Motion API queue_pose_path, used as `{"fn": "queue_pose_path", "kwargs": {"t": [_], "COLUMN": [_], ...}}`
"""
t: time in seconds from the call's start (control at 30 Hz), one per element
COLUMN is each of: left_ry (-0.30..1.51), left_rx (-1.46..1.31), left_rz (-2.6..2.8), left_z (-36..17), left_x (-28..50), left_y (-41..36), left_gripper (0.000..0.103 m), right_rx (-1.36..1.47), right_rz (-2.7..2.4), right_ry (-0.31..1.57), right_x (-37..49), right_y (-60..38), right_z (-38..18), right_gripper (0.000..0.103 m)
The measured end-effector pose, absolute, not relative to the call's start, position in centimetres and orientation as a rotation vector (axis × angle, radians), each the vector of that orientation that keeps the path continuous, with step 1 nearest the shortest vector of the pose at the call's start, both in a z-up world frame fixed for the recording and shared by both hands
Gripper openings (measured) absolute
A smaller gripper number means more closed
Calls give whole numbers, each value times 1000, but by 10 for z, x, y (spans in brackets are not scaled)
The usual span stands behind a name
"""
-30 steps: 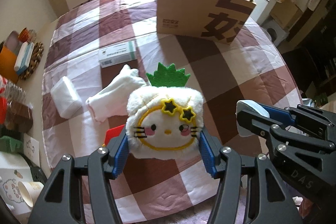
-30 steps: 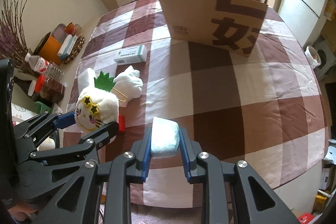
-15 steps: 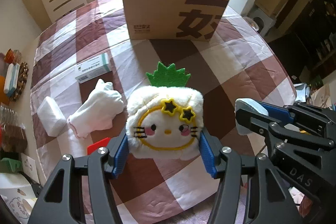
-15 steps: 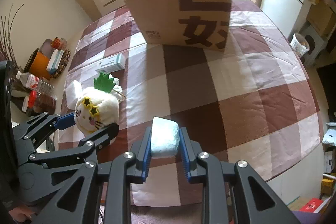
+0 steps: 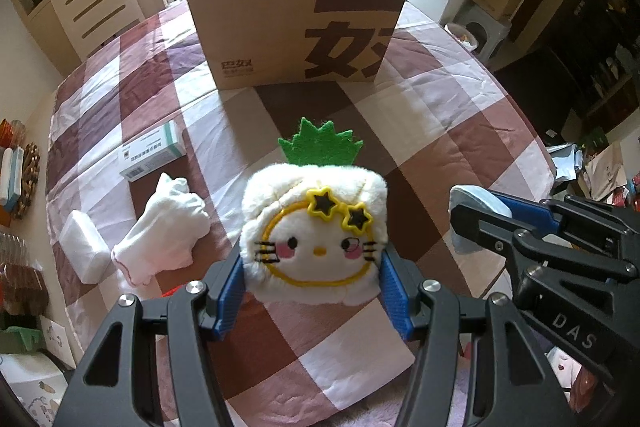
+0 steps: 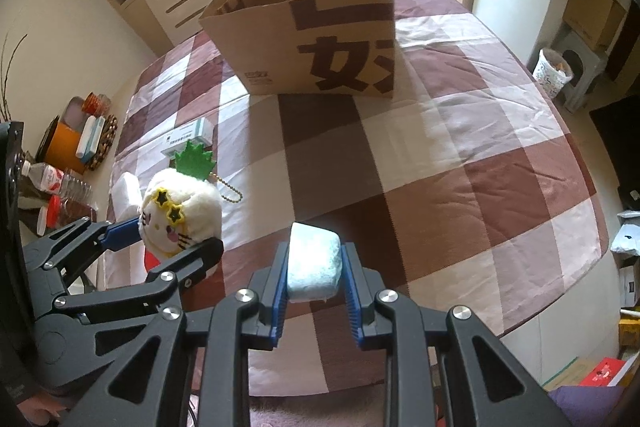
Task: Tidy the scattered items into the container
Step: 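Carry the plush cat toward the cardboard box while the right tool carries the triangle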
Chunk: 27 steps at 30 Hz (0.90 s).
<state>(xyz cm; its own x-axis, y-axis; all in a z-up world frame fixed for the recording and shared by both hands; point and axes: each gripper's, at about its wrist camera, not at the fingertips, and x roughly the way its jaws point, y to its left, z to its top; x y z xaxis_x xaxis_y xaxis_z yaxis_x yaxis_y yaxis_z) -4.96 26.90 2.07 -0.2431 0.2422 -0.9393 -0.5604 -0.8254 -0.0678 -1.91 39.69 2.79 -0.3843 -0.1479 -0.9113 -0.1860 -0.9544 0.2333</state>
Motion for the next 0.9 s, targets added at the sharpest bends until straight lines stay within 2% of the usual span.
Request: {"fn": "queue_pose_path", "kwargs": {"t": [0.9], "left_ry": [422], "left_rx": [-1509], "left_rz": [2078], "left_z": [17], "left_x": [-105], "left_y": [303], "left_gripper": [60], "right_rx": [-1691], "right_rz": [2500], "right_ry": [509], "right_x": [-62], "right_y": [437], "right_z": [23], "right_gripper": [25]}}
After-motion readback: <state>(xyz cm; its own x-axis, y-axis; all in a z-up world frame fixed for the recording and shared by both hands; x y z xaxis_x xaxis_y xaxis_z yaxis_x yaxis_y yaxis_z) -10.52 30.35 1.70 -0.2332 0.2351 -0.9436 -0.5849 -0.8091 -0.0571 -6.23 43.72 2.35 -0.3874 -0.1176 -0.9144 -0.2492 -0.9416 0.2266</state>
